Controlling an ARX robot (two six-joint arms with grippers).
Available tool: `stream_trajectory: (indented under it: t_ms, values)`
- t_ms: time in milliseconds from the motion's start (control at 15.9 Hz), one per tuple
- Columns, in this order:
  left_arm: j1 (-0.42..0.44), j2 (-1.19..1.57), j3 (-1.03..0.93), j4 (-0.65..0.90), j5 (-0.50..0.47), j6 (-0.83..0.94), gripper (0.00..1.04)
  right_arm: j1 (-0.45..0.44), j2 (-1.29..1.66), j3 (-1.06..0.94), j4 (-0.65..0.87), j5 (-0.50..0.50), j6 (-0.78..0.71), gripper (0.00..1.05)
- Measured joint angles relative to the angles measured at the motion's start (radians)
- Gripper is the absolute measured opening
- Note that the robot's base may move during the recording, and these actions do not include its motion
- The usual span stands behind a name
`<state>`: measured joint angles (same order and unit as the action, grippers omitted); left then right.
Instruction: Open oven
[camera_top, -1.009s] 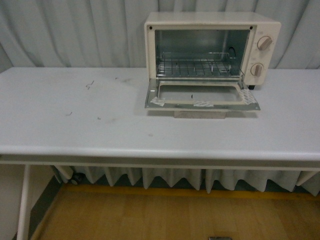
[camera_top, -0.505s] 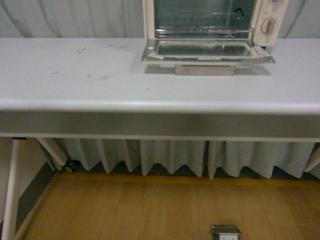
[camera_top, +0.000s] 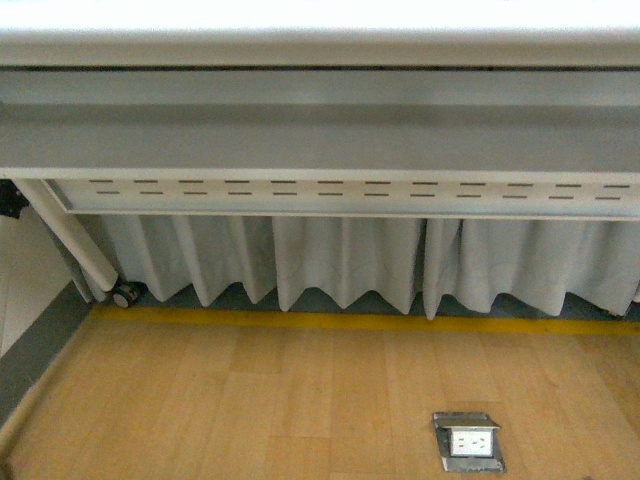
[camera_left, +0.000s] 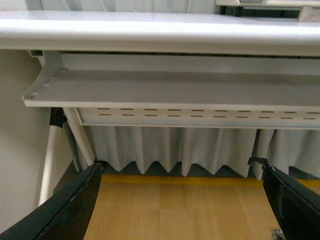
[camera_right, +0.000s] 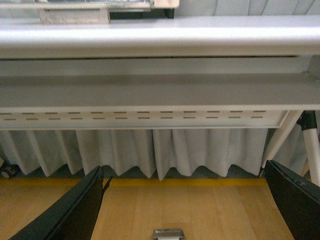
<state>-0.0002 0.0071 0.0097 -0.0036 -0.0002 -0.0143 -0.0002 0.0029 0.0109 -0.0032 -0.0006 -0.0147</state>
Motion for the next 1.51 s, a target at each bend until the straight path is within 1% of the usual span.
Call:
stream_trajectory:
  t_ms: [1514]
  values:
    - [0.0,0.0,0.0,-0.001,0.0,0.0,0.98,0.0,0.0,0.0,-0.001,0.0,0.0,0.98]
